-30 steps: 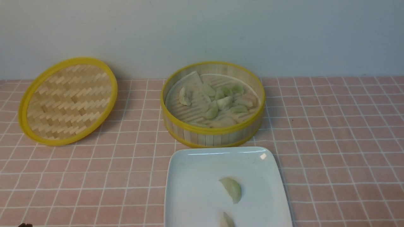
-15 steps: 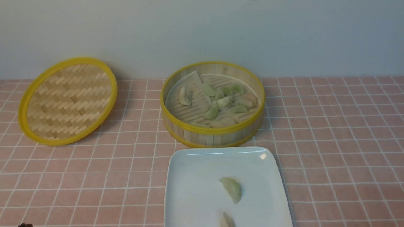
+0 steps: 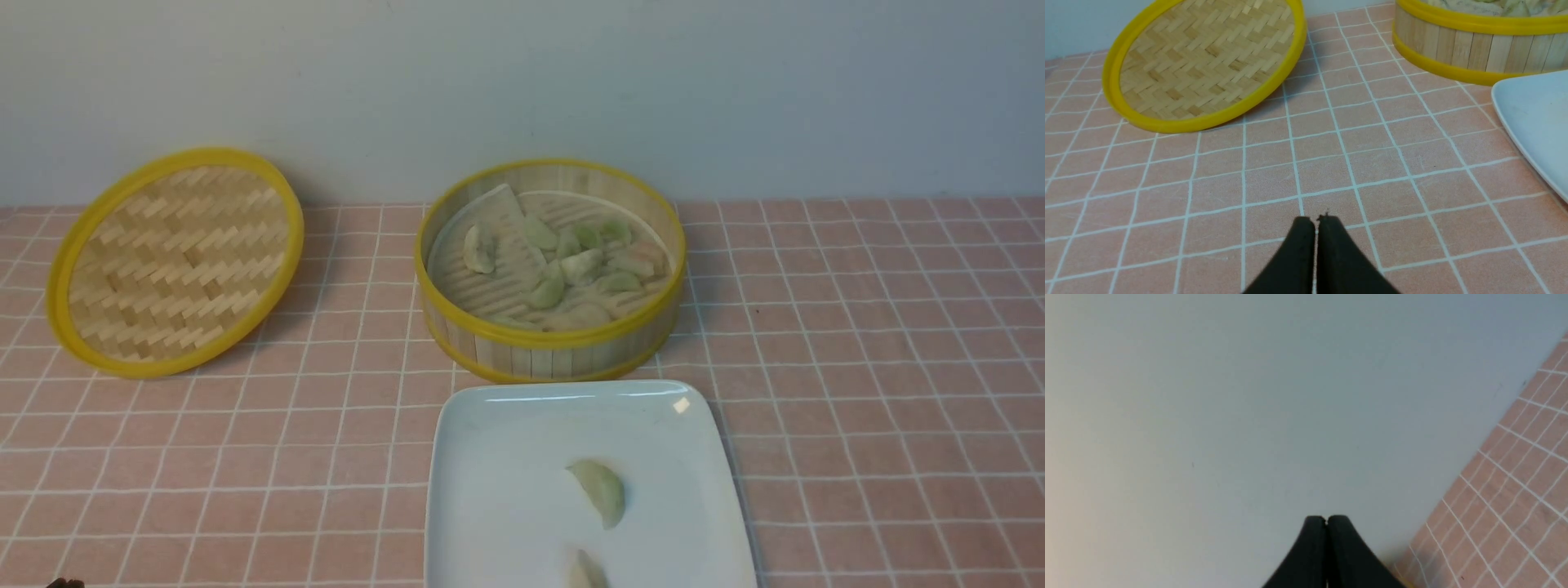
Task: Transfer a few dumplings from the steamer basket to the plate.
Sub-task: Use the right arm to grab a dumpling from inside the steamer
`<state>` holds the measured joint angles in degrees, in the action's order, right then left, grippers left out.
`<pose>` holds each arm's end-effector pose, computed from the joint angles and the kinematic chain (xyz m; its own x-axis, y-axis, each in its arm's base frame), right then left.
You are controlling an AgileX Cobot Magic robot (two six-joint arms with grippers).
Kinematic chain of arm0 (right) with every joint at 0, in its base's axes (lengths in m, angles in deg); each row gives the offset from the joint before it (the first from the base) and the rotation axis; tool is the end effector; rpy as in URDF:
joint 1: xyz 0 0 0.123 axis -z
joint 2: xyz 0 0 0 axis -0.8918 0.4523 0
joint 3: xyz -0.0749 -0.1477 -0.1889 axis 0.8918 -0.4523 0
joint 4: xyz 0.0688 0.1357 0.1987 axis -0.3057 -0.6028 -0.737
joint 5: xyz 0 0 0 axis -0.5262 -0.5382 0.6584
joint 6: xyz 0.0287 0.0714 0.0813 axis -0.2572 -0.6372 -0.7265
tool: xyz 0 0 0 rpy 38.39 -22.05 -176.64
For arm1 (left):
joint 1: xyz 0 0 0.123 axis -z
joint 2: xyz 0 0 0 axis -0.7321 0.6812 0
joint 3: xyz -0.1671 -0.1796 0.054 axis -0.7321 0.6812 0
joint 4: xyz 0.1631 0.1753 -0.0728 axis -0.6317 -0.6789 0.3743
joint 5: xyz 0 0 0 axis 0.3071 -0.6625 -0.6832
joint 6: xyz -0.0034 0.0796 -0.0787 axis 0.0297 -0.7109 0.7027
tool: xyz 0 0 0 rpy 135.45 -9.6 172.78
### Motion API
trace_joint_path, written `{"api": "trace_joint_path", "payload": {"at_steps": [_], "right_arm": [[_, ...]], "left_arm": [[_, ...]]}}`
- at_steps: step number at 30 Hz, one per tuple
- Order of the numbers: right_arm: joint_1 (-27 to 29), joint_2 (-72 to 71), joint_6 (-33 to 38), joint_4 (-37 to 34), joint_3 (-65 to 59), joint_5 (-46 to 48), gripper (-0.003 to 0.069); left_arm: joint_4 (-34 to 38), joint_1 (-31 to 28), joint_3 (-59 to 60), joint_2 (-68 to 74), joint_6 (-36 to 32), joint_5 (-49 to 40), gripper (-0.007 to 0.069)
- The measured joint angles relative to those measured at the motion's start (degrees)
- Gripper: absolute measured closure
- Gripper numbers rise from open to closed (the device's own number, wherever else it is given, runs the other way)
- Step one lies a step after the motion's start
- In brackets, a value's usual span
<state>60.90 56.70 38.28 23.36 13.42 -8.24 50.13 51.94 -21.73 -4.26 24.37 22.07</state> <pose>0.1092 -0.0032 0.2117 0.0774 0.9077 -0.4125 -0.0992 0.4187 0.9027 0.1048 -0.0108 0.1648 -0.2904 0.0757 -0.9539 0.1160 0.9923 0.0434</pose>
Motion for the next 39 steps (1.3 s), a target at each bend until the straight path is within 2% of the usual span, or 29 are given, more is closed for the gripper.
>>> {"api": "trace_joint_path", "payload": {"at_steps": [3, 7, 13, 20, 21, 23, 26, 32, 34, 39], "right_arm": [[-0.3, 0.0, 3.2, -2.2, 2.9, 0.2, 0.0673], [-1.6, 4.8, 11.5, 3.0, 14.4, 9.5, 0.0673], [-2.3, 35.1, 22.7, 16.1, 42.6, 43.5, 0.0673], [-3.9, 69.4, 32.0, 19.8, 67.7, 63.7, 0.0671], [-4.1, 70.3, 32.1, 19.8, 67.7, 63.7, 0.0671], [-8.0, 81.4, 31.3, 21.7, 78.0, 69.0, 0.0672], [-12.3, 91.5, 28.7, 24.4, 87.0, 73.1, 0.0670], [-22.0, 109.7, 21.0, 36.1, 107.2, 75.5, 0.0670], [-24.2, 115.1, 18.7, 40.1, 112.5, 75.7, 0.0669], [-25.6, 125.3, 13.2, 45.1, 120.0, 75.9, 0.0648]], "left_arm": [[0.0, 0.0, 0.0, 0.0, 0.0, 0.0, 0.0630], [0.0, 0.0, 0.0, 0.0, 0.0, 0.0, 0.0630], [0.0, 0.0, 0.0, 0.0, 0.0, 0.0, 0.0630], [0.0, 0.0, 0.0, 0.0, 0.0, 0.0, 0.0630], [0.0, 0.0, 0.0, 0.0, 0.0, 0.0, 0.0630], [0.0, 0.0, 0.0, 0.0, 0.0, 0.0, 0.0630], [0.0, 0.0, 0.0, 0.0, 0.0, 0.0, 0.0630], [0.0, 0.0, 0.0, 0.0, 0.0, 0.0, 0.0630], [0.0, 0.0, 0.0, 0.0, 0.0, 0.0, 0.0630], [0.0, 0.0, 0.0, 0.0, 0.0, 0.0, 0.0630]]}}
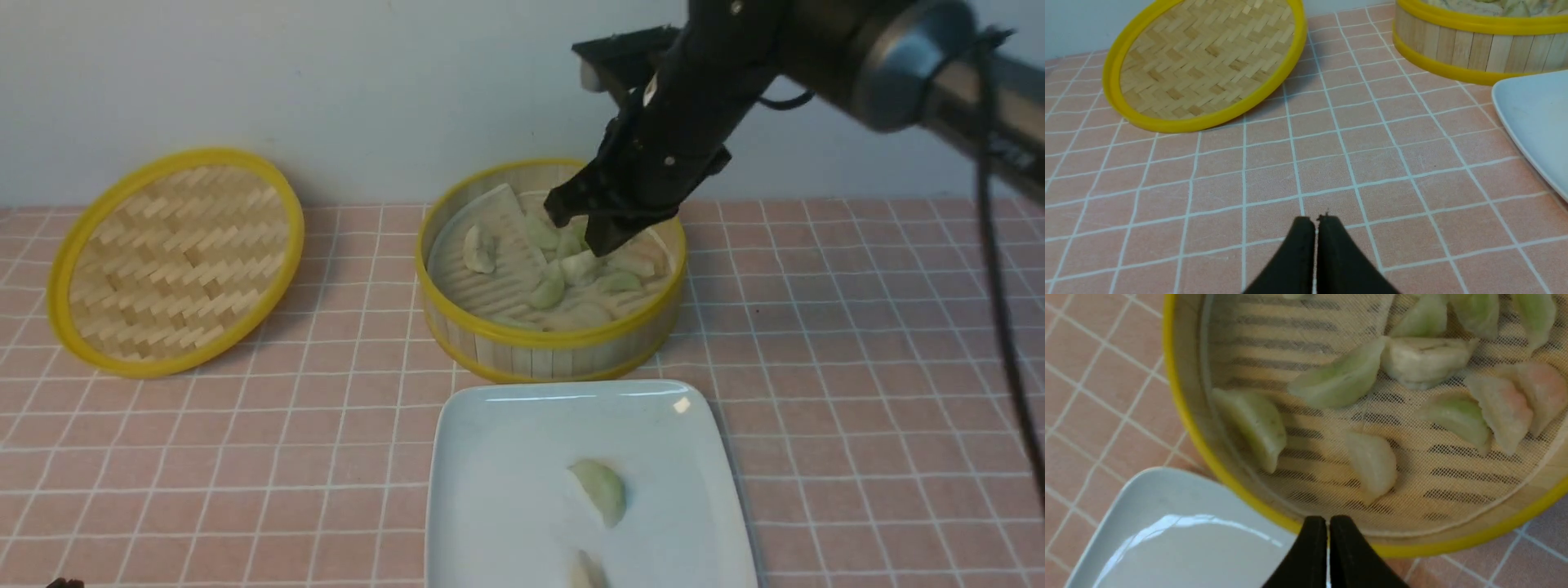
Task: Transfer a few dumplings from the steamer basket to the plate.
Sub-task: Use the right arm to grab a dumpling from inside the steamer
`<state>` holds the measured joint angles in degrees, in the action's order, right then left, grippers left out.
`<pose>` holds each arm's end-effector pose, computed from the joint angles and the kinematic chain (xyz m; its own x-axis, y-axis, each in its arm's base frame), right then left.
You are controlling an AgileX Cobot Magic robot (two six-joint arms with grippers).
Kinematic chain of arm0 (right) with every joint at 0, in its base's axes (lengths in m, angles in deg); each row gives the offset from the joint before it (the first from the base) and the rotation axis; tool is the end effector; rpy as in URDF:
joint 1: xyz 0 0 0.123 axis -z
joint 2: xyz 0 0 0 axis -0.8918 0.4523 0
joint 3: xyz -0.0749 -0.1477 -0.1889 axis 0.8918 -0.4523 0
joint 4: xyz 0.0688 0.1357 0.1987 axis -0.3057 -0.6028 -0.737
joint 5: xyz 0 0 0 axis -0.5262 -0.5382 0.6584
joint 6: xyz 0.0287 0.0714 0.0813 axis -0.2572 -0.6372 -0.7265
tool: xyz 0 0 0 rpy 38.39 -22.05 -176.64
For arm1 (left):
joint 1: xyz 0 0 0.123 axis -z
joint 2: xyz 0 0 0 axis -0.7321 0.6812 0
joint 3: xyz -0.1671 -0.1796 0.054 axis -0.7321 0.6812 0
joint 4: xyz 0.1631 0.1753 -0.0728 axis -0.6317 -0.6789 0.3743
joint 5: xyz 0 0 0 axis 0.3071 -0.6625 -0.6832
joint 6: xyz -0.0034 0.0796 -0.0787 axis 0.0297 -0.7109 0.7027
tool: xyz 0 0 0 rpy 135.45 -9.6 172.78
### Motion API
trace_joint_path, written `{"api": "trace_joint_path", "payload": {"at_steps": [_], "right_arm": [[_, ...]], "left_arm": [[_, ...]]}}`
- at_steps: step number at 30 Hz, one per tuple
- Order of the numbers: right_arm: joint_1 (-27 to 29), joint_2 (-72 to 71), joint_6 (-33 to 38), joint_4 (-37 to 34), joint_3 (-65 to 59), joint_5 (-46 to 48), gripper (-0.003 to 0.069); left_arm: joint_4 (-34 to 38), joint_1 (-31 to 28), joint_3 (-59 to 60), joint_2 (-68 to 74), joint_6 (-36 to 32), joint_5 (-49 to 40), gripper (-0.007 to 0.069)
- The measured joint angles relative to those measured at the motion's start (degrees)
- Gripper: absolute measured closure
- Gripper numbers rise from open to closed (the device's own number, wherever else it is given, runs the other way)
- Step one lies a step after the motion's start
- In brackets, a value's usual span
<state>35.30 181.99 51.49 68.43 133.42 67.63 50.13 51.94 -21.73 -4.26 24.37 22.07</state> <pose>0.3959 0.2266 0.2180 -0.8501 -0.4280 -0.3069 -0.4849 0.8635 0.1389 0.1048 -0.0108 0.1648 -0.2904 0.0757 -0.9539 0.1160 0.9923 0.0434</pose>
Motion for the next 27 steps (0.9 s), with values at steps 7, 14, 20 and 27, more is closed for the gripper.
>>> {"api": "trace_joint_path", "payload": {"at_steps": [7, 14, 20, 27], "right_arm": [[0.0, 9.2, 0.0, 1.1, 4.9, 0.1, 0.0463], [0.0, 13.8, 0.4, 5.6, 6.5, 0.1, 0.0209], [-0.1, 15.0, 0.5, 5.7, 6.9, -0.4, 0.0260], [-0.1, 14.0, 0.4, 4.4, 10.1, 0.1, 0.0461]], "left_arm": [[0.0, 0.0, 0.0, 0.0, 0.0, 0.0, 0.0630], [0.0, 0.0, 0.0, 0.0, 0.0, 0.0, 0.0630], [0.0, 0.0, 0.0, 0.0, 0.0, 0.0, 0.0630], [0.0, 0.0, 0.0, 0.0, 0.0, 0.0, 0.0630]]}}
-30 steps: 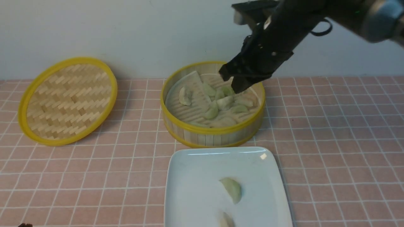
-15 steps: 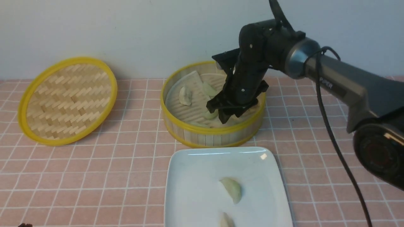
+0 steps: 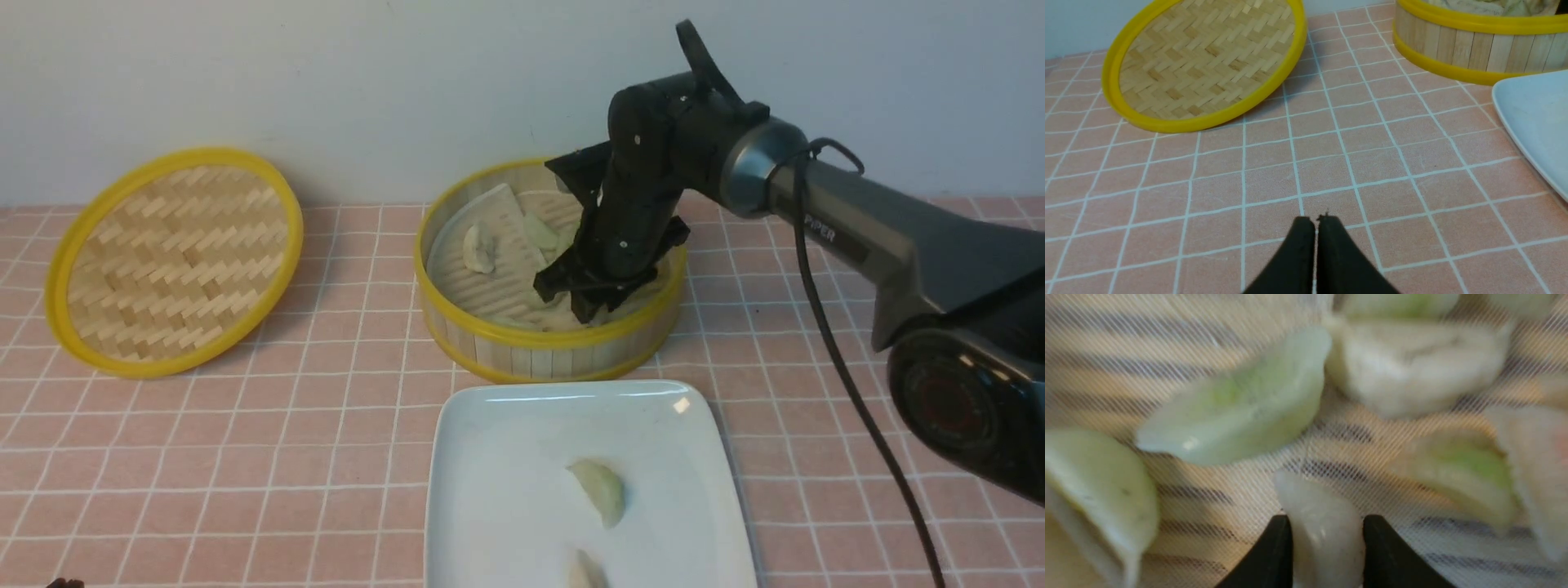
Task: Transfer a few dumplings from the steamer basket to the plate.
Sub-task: Use the right arm to grab a dumpling from inside the steamer, then use the right arm to put the dumpling into the plate, then use the right arm to grab a dumpling from inside the steamer
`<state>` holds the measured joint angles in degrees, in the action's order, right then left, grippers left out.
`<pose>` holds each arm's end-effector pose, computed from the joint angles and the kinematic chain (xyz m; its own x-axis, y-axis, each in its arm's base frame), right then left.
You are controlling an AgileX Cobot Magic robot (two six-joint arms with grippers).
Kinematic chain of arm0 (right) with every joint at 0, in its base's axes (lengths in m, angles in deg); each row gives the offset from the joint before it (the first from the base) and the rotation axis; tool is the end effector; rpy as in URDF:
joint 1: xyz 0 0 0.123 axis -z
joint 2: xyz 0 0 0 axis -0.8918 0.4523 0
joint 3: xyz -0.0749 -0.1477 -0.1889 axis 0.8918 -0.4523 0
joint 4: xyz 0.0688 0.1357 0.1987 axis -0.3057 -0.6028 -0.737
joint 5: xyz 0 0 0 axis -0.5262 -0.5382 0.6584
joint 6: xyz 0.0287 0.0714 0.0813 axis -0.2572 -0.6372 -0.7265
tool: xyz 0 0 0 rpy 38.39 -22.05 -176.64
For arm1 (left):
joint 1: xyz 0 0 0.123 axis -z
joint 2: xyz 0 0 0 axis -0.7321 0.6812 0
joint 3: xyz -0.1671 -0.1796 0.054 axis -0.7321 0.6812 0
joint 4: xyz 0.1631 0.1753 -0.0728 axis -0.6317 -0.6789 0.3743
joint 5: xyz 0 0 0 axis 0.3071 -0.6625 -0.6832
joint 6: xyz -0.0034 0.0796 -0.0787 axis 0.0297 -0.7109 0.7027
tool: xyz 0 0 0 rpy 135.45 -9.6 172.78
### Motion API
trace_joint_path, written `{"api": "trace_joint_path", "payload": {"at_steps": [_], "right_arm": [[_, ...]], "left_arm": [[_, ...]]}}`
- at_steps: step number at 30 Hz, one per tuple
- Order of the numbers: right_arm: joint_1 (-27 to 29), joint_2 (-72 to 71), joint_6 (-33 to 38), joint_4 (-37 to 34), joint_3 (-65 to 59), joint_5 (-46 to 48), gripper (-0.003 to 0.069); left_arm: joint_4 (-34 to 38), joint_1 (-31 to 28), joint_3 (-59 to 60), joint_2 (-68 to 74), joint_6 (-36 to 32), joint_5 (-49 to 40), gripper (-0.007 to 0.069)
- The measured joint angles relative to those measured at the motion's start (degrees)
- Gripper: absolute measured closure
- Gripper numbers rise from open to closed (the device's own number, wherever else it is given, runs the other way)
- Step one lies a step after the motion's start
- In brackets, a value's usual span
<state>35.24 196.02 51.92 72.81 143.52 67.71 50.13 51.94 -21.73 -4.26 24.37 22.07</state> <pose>0.4280 0.2350 0.1507 -0.8512 -0.4665 -0.2405 -0.4932 0.8676 0.0629 0.1048 -0.0108 0.1648 -0.2904 0.0757 -0.9539 0.1160 0.9923 0.0434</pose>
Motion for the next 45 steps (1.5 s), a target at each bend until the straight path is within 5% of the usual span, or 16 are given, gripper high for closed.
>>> {"api": "trace_joint_path", "payload": {"at_steps": [5, 12, 21, 32, 36, 45], "right_arm": [[0.0, -9.2, -0.6, -2.8, -2.2, 0.1, 0.0461], [-3.5, -27.5, -0.7, -7.6, -22.4, 0.1, 0.0461], [-10.9, -24.8, -2.2, -8.2, -36.4, -2.6, 0.0453], [-11.0, -21.8, -3.6, -5.7, -33.0, -2.2, 0.0162], [-9.8, -21.3, -3.9, 4.1, -24.2, -2.6, 0.0130], [-1.8, -7.9, -3.1, 7.3, -2.5, -0.4, 0.0125]], "left_arm": [[0.0, 0.0, 0.0, 0.0, 0.0, 0.0, 0.0630], [0.0, 0.0, 0.0, 0.0, 0.0, 0.0, 0.0630], [0.0, 0.0, 0.0, 0.0, 0.0, 0.0, 0.0630], [0.0, 0.0, 0.0, 0.0, 0.0, 0.0, 0.0630], [0.0, 0.0, 0.0, 0.0, 0.0, 0.0, 0.0630], [0.0, 0.0, 0.0, 0.0, 0.0, 0.0, 0.0630]]}}
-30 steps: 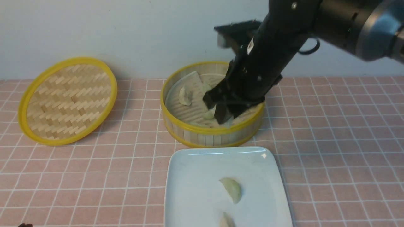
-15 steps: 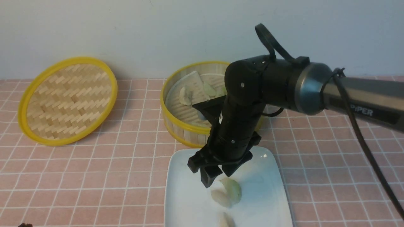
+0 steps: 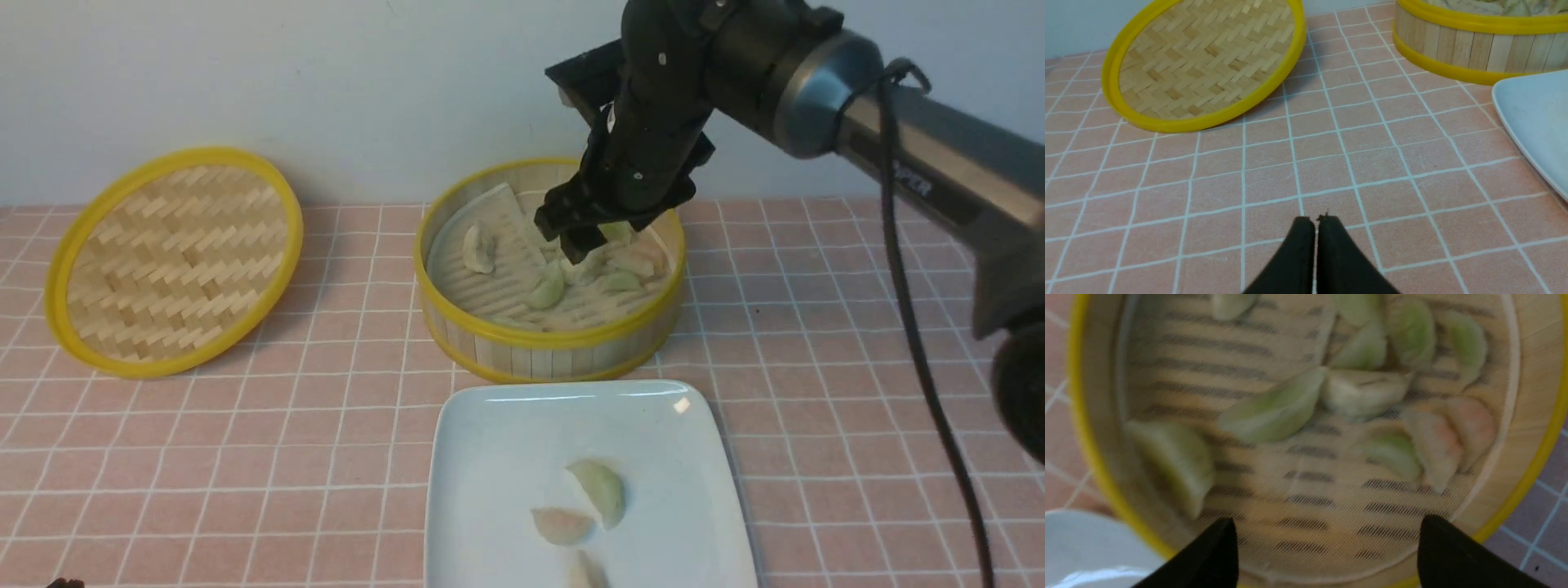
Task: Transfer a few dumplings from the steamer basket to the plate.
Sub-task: Use the right arm to grab a dumpling from inside the steamer
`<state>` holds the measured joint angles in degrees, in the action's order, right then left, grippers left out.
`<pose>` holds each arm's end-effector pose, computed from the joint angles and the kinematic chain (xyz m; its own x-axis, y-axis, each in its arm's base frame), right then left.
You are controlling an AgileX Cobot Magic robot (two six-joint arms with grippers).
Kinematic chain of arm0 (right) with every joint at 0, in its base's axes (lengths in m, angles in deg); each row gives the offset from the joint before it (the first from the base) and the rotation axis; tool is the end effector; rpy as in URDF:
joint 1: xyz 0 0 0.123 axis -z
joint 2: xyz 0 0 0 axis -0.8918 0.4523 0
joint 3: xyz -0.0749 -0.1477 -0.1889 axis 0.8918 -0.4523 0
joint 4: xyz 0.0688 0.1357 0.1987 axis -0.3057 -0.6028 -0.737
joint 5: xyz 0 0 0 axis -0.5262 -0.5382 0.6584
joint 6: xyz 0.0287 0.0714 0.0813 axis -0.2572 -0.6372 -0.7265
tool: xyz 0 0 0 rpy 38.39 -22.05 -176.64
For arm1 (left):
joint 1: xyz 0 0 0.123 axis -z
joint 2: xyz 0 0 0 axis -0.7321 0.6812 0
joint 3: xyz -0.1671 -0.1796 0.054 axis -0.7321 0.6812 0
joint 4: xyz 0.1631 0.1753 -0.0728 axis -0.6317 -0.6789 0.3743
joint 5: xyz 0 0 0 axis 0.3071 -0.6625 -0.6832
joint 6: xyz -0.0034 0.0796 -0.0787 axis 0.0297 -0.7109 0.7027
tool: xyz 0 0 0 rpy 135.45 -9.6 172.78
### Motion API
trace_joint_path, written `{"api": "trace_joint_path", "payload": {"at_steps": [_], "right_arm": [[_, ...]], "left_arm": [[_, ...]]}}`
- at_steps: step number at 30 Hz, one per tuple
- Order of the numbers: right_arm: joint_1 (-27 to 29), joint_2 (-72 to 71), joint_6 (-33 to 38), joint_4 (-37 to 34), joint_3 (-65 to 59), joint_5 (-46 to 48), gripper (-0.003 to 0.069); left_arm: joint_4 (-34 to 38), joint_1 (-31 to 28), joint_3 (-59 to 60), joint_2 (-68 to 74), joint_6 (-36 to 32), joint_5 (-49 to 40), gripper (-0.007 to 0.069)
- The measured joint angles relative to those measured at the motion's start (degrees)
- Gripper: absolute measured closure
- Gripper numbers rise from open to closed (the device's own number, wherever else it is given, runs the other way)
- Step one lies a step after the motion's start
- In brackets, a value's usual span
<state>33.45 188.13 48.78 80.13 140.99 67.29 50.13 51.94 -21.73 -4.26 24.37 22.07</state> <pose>0.4176 0.2310 0.2049 -0.8179 -0.4673 -0.3358 -0.4800 0.8758 -0.0497 0.1048 -0.0108 0.1648 -0.2904 0.0757 -0.9539 0.1160 0.9923 0.0434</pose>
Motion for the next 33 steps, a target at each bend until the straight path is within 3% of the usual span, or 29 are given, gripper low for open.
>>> {"api": "trace_joint_path", "payload": {"at_steps": [12, 20, 22, 27, 29, 33], "right_arm": [[2.9, 12.3, -0.6, 3.5, 8.0, 0.6, 0.0124], [3.4, 13.5, -1.3, 0.7, 8.4, -0.5, 0.0149], [3.6, 13.5, -1.6, 0.0, 8.6, -0.6, 0.0228], [3.8, 13.2, -1.7, -0.3, 8.9, -0.4, 0.0312], [3.8, 12.6, -1.7, -0.5, 8.9, -0.1, 0.0383], [3.8, 10.8, -1.7, -1.9, 8.7, 0.4, 0.0627]], "left_arm": [[0.0, 0.0, 0.0, 0.0, 0.0, 0.0, 0.0630], [0.0, 0.0, 0.0, 0.0, 0.0, 0.0, 0.0630], [0.0, 0.0, 0.0, 0.0, 0.0, 0.0, 0.0630], [0.0, 0.0, 0.0, 0.0, 0.0, 0.0, 0.0630], [0.0, 0.0, 0.0, 0.0, 0.0, 0.0, 0.0630], [0.0, 0.0, 0.0, 0.0, 0.0, 0.0, 0.0630]]}}
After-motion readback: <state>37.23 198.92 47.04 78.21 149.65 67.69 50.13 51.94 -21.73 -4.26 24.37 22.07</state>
